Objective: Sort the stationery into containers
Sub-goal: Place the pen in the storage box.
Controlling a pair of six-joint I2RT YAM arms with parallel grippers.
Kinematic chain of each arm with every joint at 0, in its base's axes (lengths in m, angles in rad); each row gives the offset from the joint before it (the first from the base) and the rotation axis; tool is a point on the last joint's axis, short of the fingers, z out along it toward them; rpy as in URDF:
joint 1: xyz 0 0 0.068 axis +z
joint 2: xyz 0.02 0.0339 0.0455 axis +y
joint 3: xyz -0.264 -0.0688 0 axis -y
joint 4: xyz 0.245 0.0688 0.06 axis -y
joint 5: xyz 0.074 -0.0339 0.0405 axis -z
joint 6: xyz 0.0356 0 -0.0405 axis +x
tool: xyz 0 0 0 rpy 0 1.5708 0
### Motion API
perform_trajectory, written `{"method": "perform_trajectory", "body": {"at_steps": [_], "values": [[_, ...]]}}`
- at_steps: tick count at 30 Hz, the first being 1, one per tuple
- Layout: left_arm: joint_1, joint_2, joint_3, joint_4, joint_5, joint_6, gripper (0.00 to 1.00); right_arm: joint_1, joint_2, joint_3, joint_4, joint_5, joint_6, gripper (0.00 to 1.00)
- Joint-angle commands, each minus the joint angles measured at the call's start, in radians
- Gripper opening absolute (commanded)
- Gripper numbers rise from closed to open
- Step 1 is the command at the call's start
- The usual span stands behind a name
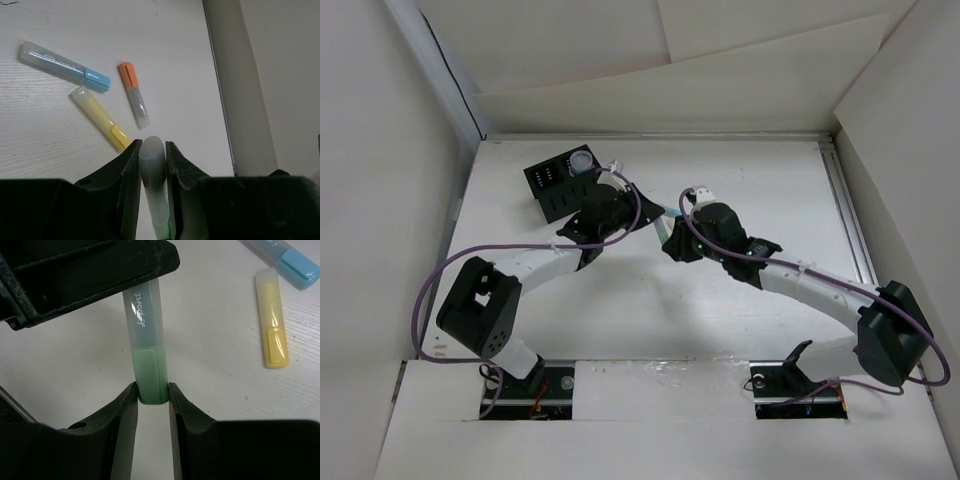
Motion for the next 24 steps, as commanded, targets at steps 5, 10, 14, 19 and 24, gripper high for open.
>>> {"method": "perform_trajectory", "body": {"at_steps": [5,10,14,19,24], "values": [[0.001,-0.047,0.041,-0.036,-0.062,0.048,0.00,0.008,-0.022,0.054,0.090,-0.046,0.004,0.44],[0.001,-0.101,0.079,-0.118,-0.177,0.091,0.00,0.008,-0.085,0.054,0.090,-0.046,-0.005,0.68],[0.033,-0.127,0.119,-0.170,-0.258,0.114,0.00,-0.003,-0.168,0.034,0.070,-0.046,-0.015,0.71],[0.106,-0.136,0.211,-0.259,-0.405,0.142,0.02,-0.012,-0.238,-0.009,0.061,0.028,-0.015,0.72],[0.238,-0.096,0.298,-0.311,-0.545,0.163,0.04,-0.012,-0.249,-0.053,0.061,0.060,-0.025,0.72]]}}
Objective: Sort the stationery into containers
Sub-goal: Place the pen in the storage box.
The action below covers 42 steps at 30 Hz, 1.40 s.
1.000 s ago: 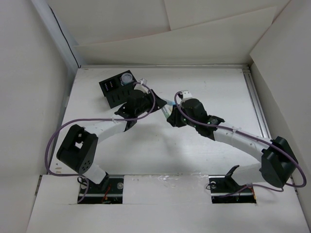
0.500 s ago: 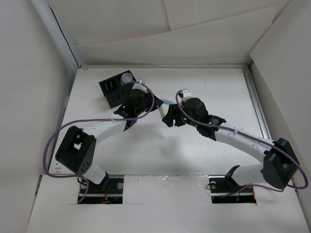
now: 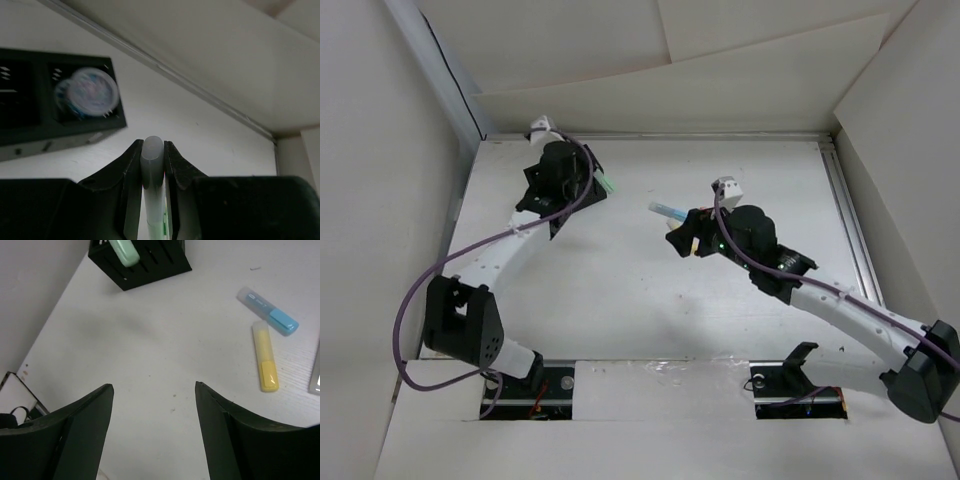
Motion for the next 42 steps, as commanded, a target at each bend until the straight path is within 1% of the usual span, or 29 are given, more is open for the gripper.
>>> {"method": "perform_trajectory", "body": {"at_steps": [1,2,3,4,9,13,17,25,31,35,39,42], "values": [[0.070,0.004,0.118,-0.082,-0.151,0.044,0.04,-0.004,0.006,-0.038,0.025,0.038,-0.022,0.72],[0.083,0.020,0.141,-0.099,-0.179,0.055,0.04,-0.004,0.006,-0.038,0.025,0.047,-0.022,0.72],[0.101,0.052,0.164,-0.116,-0.243,0.078,0.04,-0.004,0.006,-0.047,0.037,0.047,-0.022,0.72],[0.101,0.066,0.204,-0.146,-0.271,0.090,0.04,-0.004,0.006,-0.059,0.037,0.047,-0.022,0.72],[0.132,0.147,0.301,-0.194,-0.435,0.194,0.04,-0.004,-0.024,-0.084,0.051,0.047,-0.022,0.72],[0.152,0.210,0.326,-0.194,-0.527,0.253,0.04,-0.004,-0.035,-0.093,0.051,0.057,-0.022,0.72],[0.152,0.251,0.326,-0.155,-0.604,0.315,0.04,-0.014,-0.035,-0.093,0.051,0.075,-0.022,0.72],[0.161,0.299,0.336,-0.084,-0.664,0.408,0.04,-0.014,-0.035,-0.093,0.051,0.075,-0.022,0.72],[0.161,0.345,0.365,-0.044,-0.699,0.452,0.04,-0.014,-0.003,-0.093,0.051,0.103,-0.032,0.72],[0.161,0.368,0.365,0.028,-0.710,0.507,0.04,-0.014,0.009,-0.093,0.051,0.103,-0.032,0.72],[0.161,0.377,0.355,0.028,-0.710,0.495,0.04,-0.014,0.029,-0.084,0.051,0.121,-0.032,0.72],[0.161,0.386,0.341,0.042,-0.710,0.481,0.09,-0.023,0.052,-0.084,0.060,0.132,-0.032,0.72]]}}
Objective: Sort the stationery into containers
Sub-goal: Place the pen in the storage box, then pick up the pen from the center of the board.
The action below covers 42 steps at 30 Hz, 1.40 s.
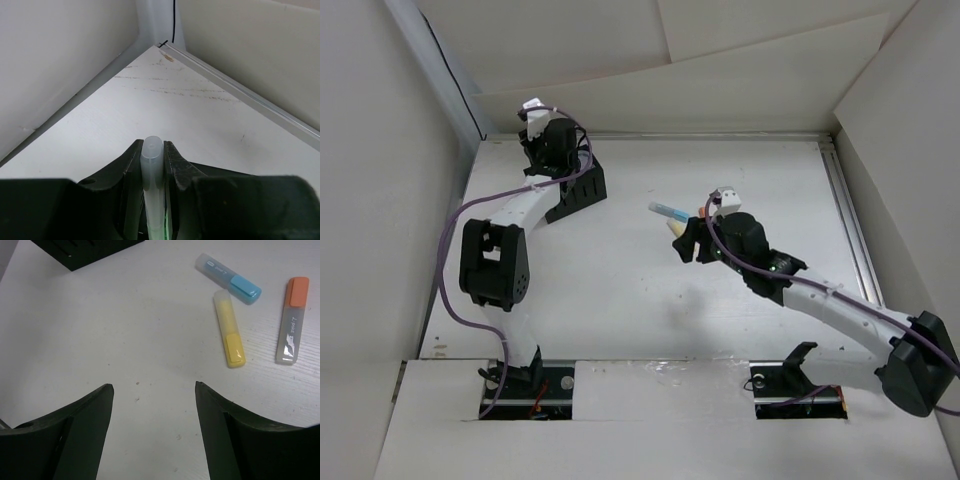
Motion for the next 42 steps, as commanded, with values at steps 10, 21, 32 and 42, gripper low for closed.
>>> {"method": "perform_trajectory", "body": {"at_steps": [10,21,32,42], "values": [[0.002,-0.033,-0.054,0.043,0.012,-0.076,0.34,-0.051,0.083,0.009,0.059,0.062,-0.006,0.77],[-0.056,-0.274,-0.103,0.018,0.209,-0.259,0.42,-0.091,0.296,0.076,0.050,0.074,0.004,0.73],[-0.261,-0.475,-0.457,0.146,0.524,-0.477,0.41,-0.120,0.542,0.237,-0.017,0.146,0.004,0.69],[-0.261,-0.598,-0.681,0.164,0.731,-0.531,0.41,-0.140,0.640,0.267,-0.017,0.074,0.013,0.62]]}}
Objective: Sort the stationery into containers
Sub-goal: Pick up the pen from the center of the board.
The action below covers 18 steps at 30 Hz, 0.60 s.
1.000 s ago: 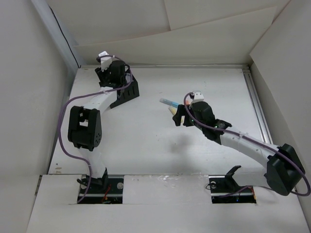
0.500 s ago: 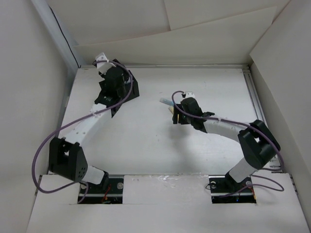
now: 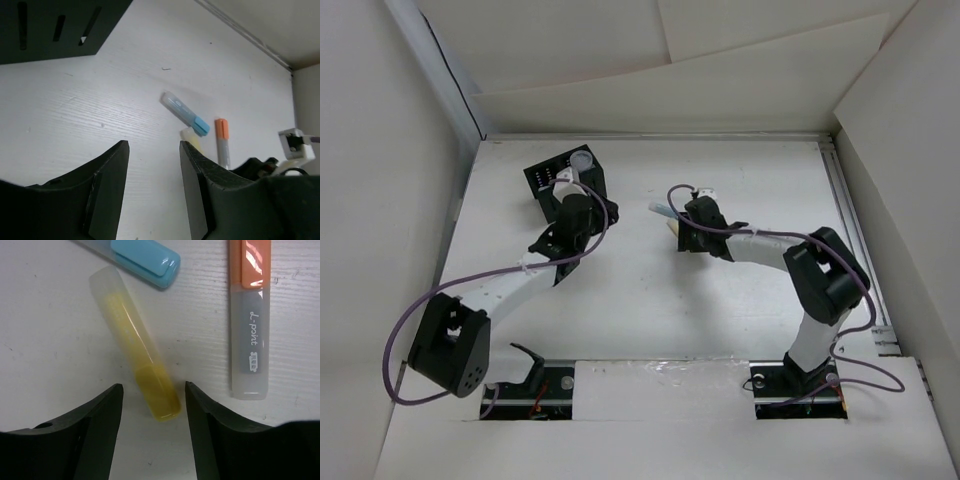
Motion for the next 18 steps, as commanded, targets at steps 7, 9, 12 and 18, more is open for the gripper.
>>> {"method": "perform_trajectory", "body": {"at_steps": [7,9,12,18], "values": [[0.004,-0.104,-0.045,0.030,0.145,-0.035,0.43,0.006,0.036,0.037,0.003,-0.018,0.017,0.40],[0.004,-0.095,-0.045,0.004,0.158,-0.035,0.44,0.015,0.036,0.028,0.003,-0.018,0.017,0.29],[0.004,-0.094,-0.045,0.004,0.178,-0.045,0.47,0.015,-0.016,0.005,0.003,-0.009,0.017,0.20],[0.004,-0.068,-0.021,-0.024,0.278,-0.034,0.49,0.064,-0.174,-0.058,0.012,-0.030,-0.012,0.17]]}}
